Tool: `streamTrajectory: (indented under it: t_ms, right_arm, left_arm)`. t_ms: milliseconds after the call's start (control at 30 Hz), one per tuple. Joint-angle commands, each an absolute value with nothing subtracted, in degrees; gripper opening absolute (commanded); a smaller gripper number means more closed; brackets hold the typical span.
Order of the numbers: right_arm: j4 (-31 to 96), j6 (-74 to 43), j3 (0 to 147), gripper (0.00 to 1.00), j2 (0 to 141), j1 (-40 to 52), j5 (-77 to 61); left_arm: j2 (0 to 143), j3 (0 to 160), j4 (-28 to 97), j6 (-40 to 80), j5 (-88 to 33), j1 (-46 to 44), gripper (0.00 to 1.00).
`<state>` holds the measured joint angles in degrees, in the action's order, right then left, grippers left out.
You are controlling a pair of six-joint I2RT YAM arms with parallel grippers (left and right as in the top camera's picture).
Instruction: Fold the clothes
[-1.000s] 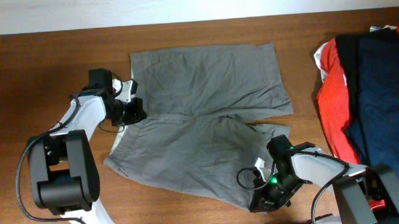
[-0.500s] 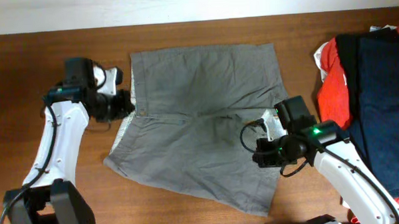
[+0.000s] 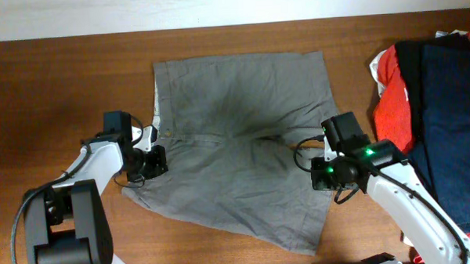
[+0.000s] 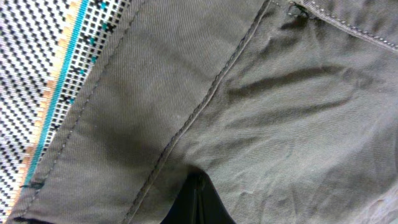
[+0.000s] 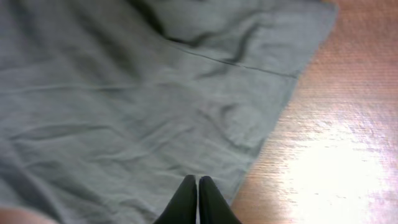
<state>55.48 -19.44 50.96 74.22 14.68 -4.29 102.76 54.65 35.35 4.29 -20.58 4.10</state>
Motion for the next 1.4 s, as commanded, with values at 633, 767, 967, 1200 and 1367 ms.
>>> streamTrajectory:
  t_ms: [633,767,967,1200,1367]
  right_arm:
    - [46.9,-29.3,38.6,0.04,92.9,5.1,-3.9]
    - [49.6,-28.8,39.3,0.04,92.9,1.1,-3.9]
    - [59.2,-21.6,55.8,0.12,92.8,1.1,-11.0]
    - [67.0,-10.7,57.7,0.06,88.9,9.6,-27.3]
    - [56.5,-16.9,46.6,0.04,88.9,27.6,-29.1]
  left_arm:
    - [109.0,55.9,20.4,6.4,-7.5,4.2,0.01]
    - [109.0,55.9,18.4,6.4,-7.4,4.2,0.01]
    - [106.1,65.2,20.6,6.4,-17.9,4.2,0.01]
    - [88.9,72.0,46.2,12.0,-18.0,4.1,0.01]
    - [92.9,60.6,52.1,10.5,-14.8,4.1,0.01]
